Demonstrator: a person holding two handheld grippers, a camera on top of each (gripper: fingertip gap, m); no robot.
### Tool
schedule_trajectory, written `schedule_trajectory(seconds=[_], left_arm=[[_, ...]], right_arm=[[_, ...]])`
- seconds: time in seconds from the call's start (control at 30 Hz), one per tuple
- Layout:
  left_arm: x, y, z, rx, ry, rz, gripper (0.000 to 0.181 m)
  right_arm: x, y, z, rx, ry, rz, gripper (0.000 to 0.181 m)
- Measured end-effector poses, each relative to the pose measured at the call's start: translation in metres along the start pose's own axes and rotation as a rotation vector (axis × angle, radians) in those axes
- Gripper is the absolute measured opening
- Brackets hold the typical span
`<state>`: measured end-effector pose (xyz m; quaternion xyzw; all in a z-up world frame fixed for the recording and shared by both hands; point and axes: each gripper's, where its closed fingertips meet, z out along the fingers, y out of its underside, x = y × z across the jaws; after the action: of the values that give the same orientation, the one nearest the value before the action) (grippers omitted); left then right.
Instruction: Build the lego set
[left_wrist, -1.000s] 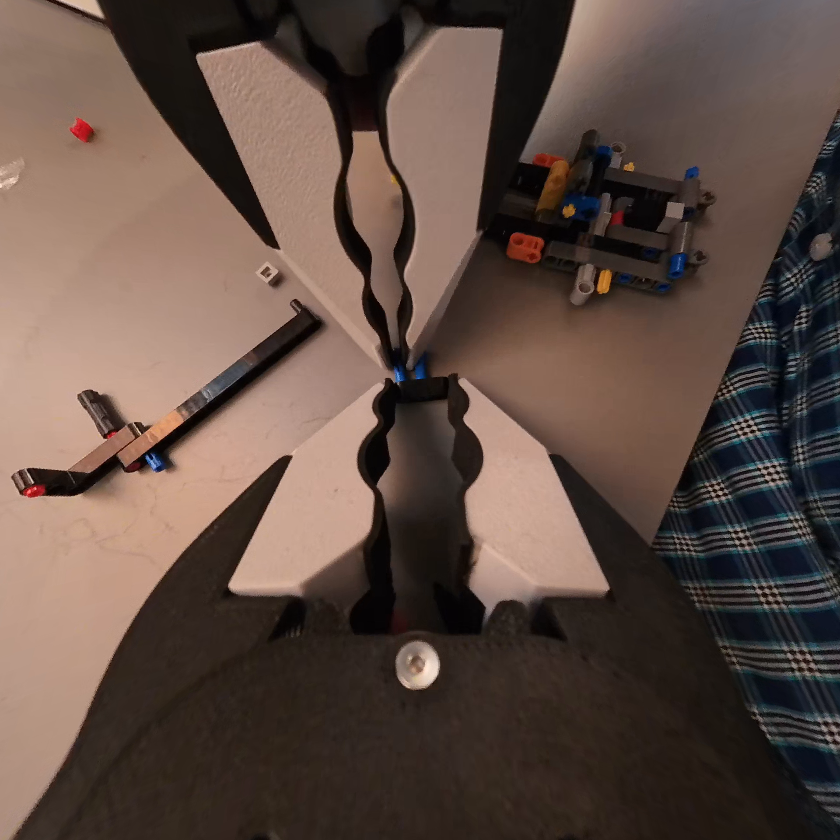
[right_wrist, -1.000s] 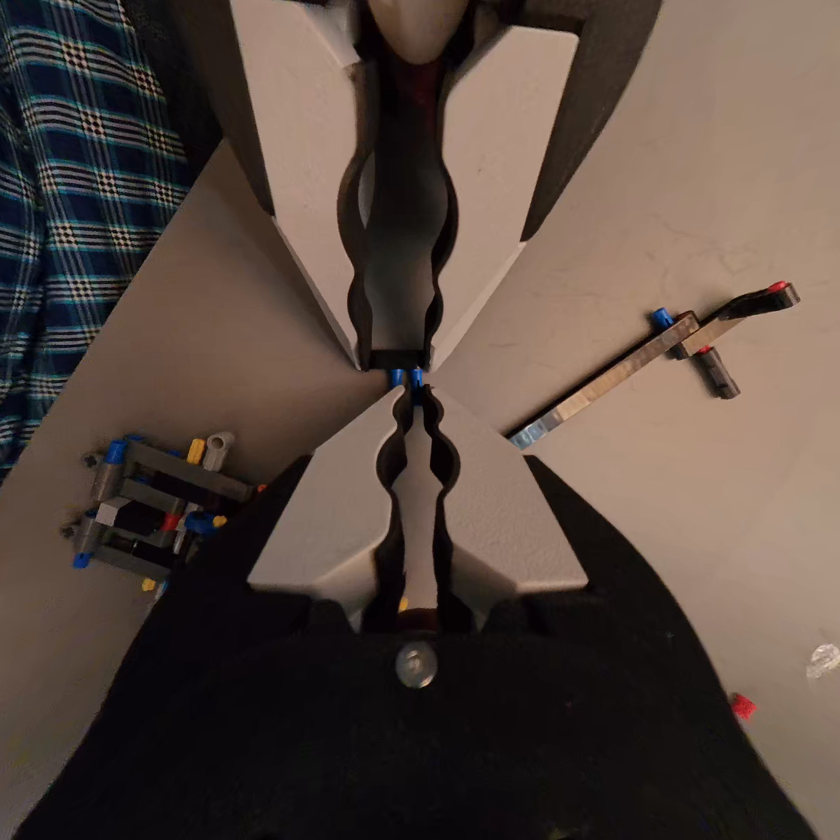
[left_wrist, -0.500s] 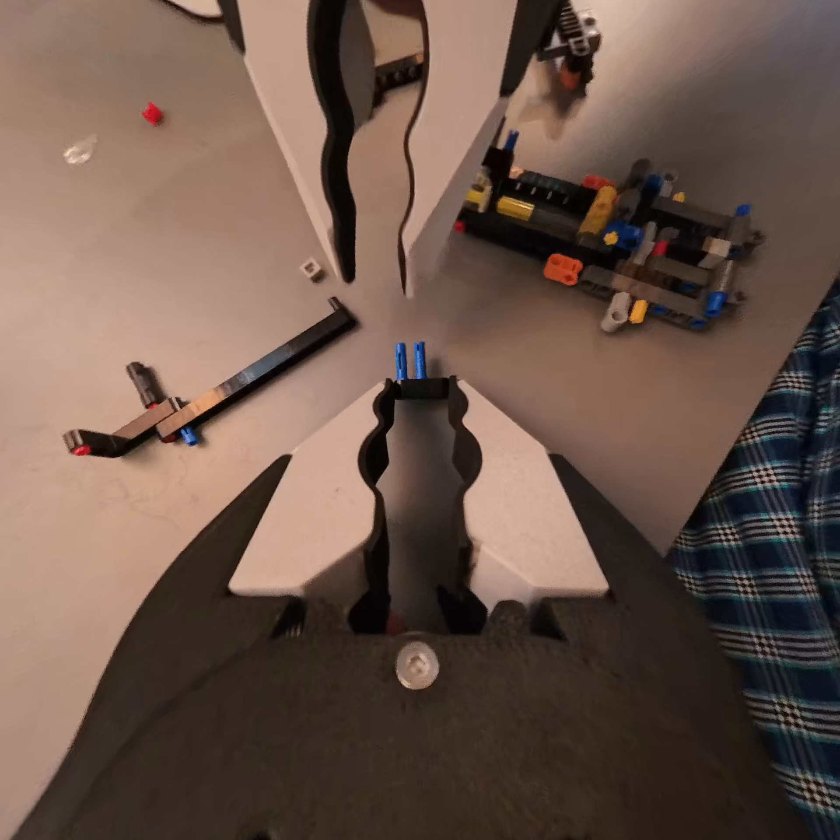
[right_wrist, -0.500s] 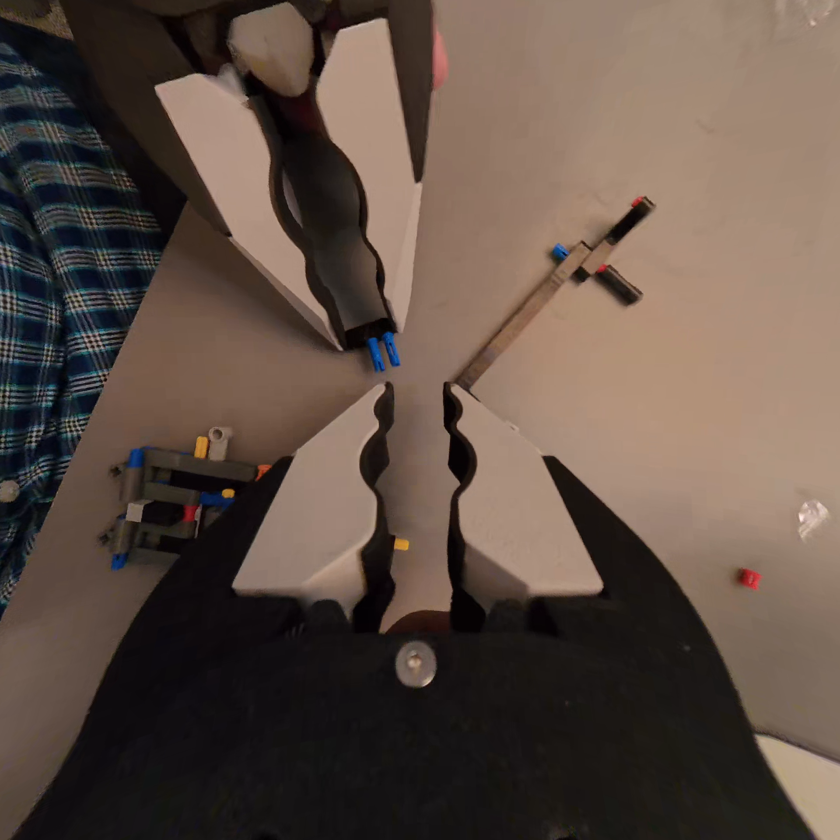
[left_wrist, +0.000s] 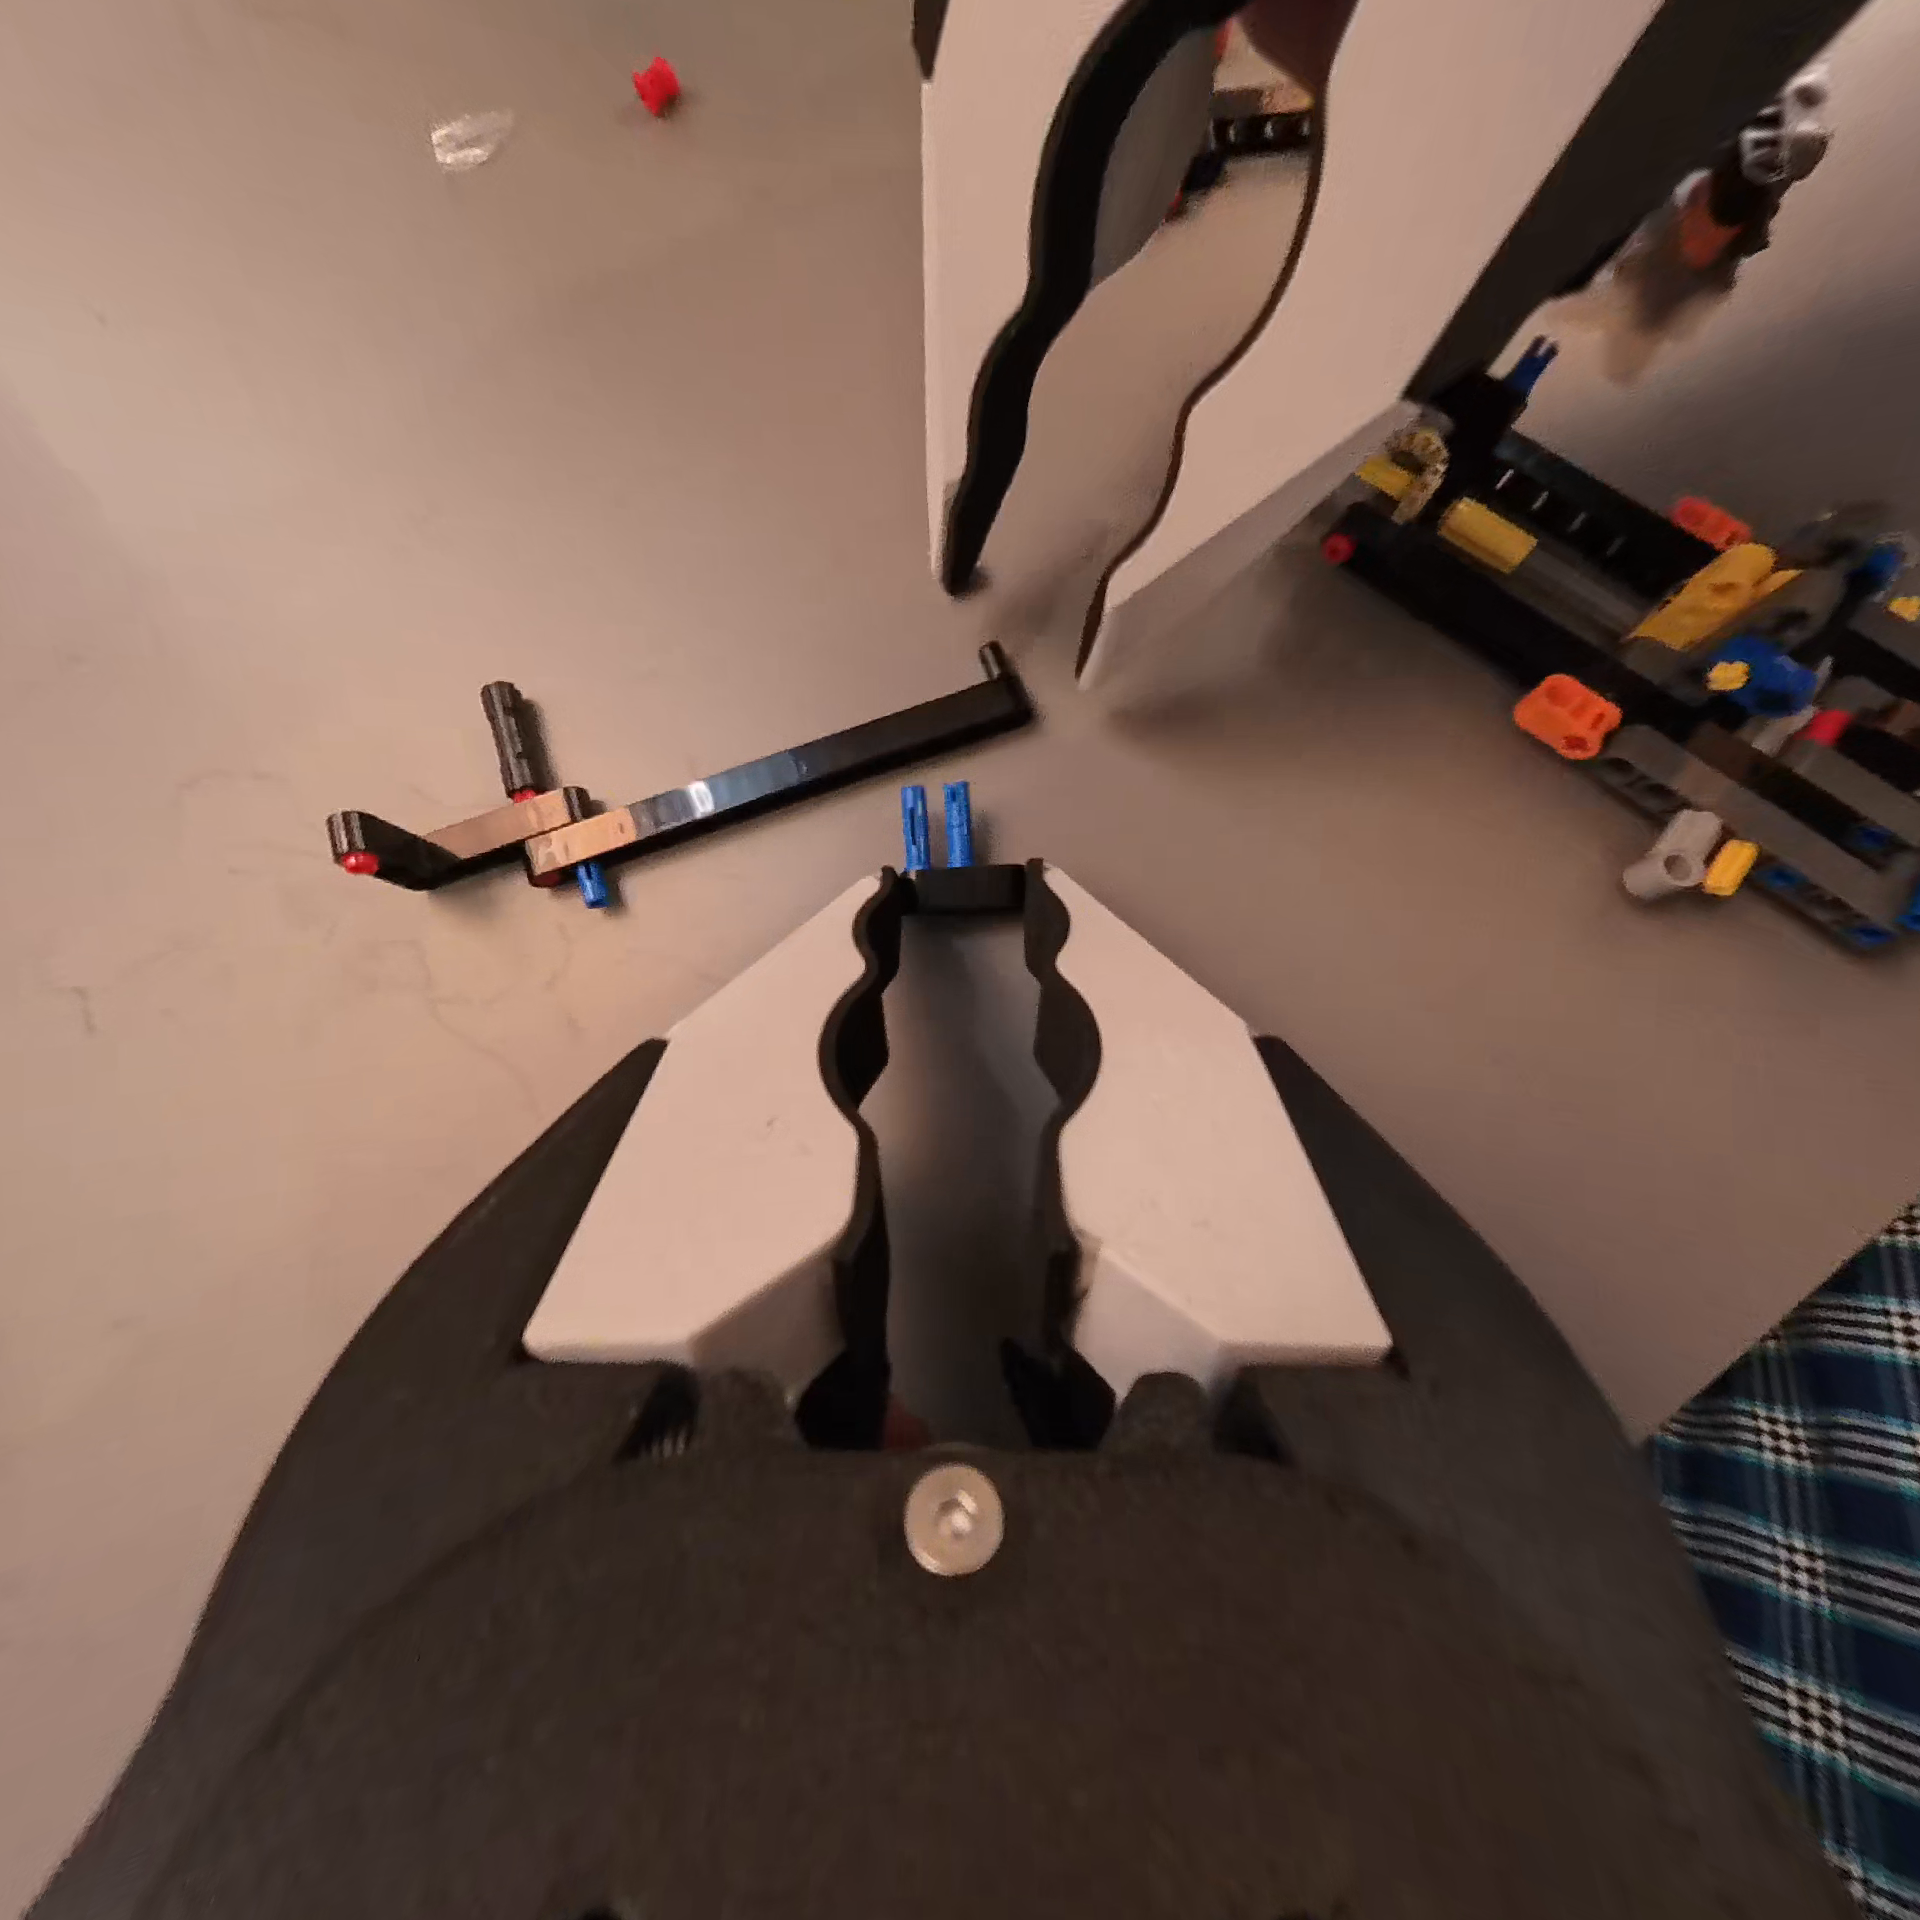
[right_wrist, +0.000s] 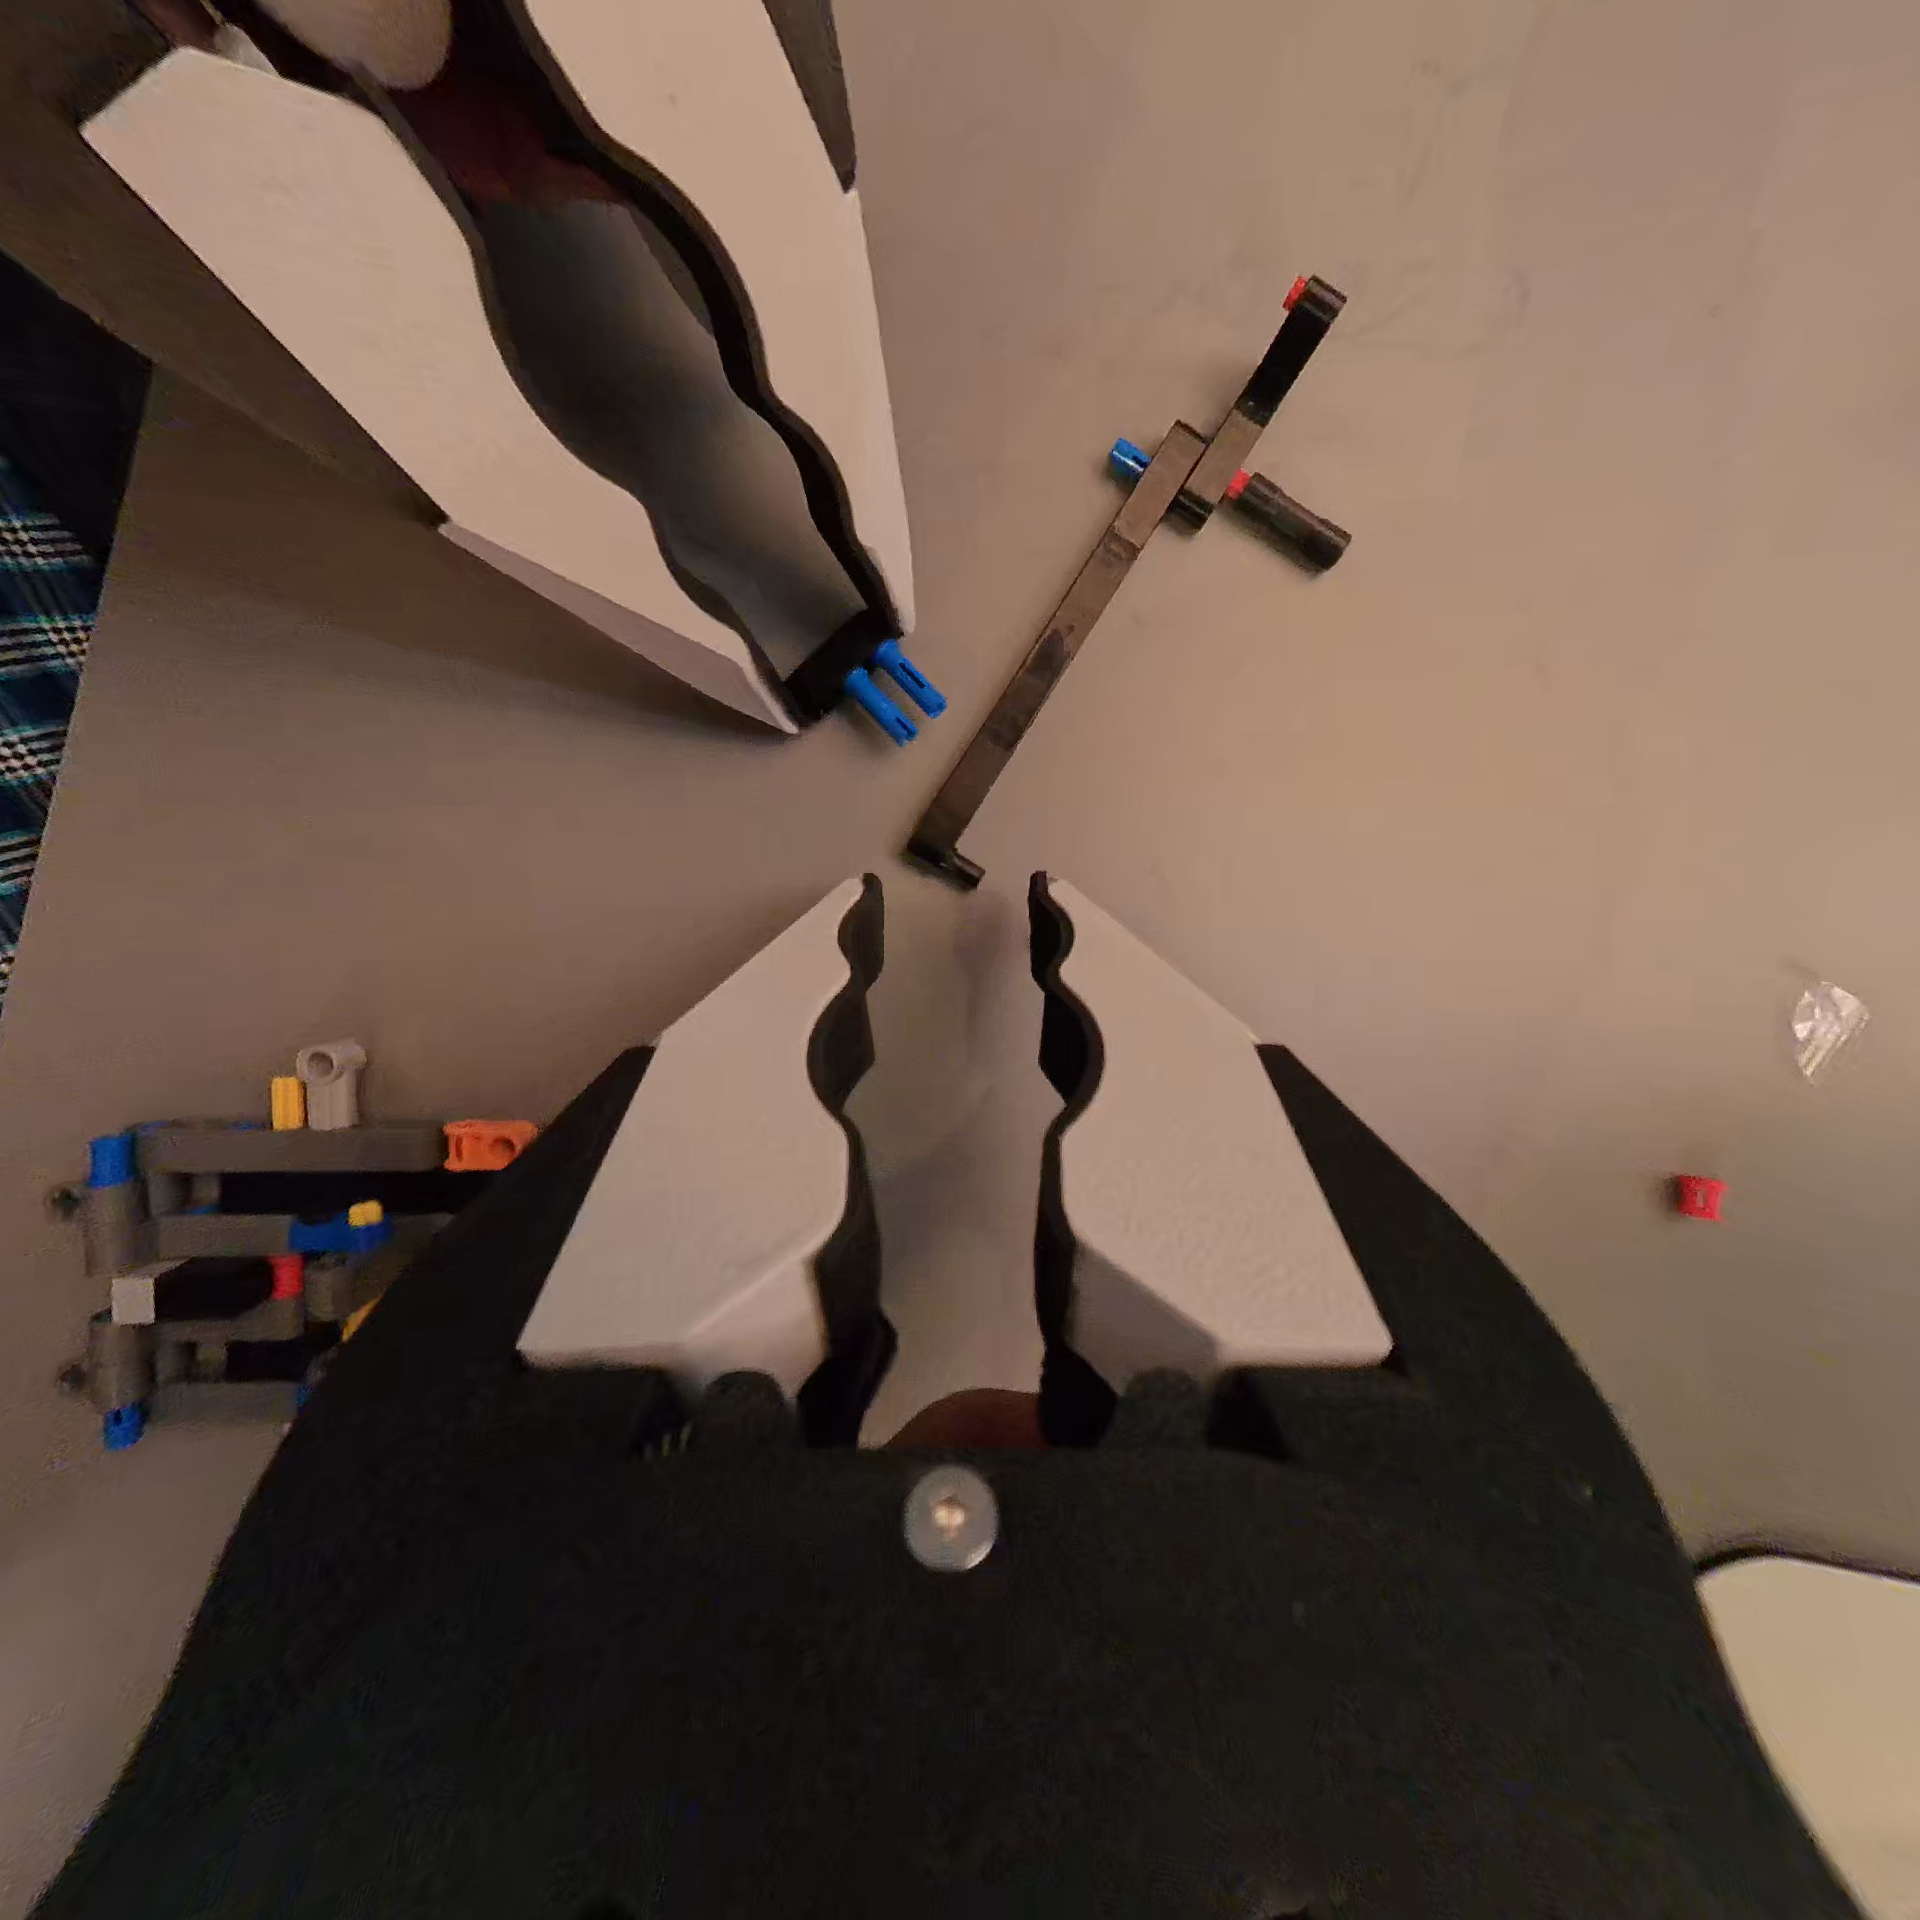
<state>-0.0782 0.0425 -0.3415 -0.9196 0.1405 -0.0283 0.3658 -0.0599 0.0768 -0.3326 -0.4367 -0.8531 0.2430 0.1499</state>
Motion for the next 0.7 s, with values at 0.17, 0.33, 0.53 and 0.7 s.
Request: schedule_trajectory(seconds=[0.17, 0.33, 0.53, 0.7], left_arm=[[0.0008, -0.0019, 0.0034, -0.002, 0.007, -0.015, 0.022], [-0.0007, -0.0023, 0.0041, -0.003, 0.0, -0.017, 0.022], [-0.0008, -0.0022, 0.0043, 0.007, 0.014, -0.04, 0.022], [-0.0003, -0.0018, 0.0039, 0.011, 0.016, -0.037, 0.022]], right_arm=[[0.0006, 0.0006, 0.0044, -0.02, 0.006, 0.007, 0.027], [-0.0007, 0.0007, 0.0062, -0.029, 0.011, 0.007, 0.028], [0.0004, 0.0025, 0.0096, -0.047, 0.042, 0.009, 0.027], [-0.0006, 0.0015, 0.0101, -0.05, 0.052, 0.014, 0.027]])
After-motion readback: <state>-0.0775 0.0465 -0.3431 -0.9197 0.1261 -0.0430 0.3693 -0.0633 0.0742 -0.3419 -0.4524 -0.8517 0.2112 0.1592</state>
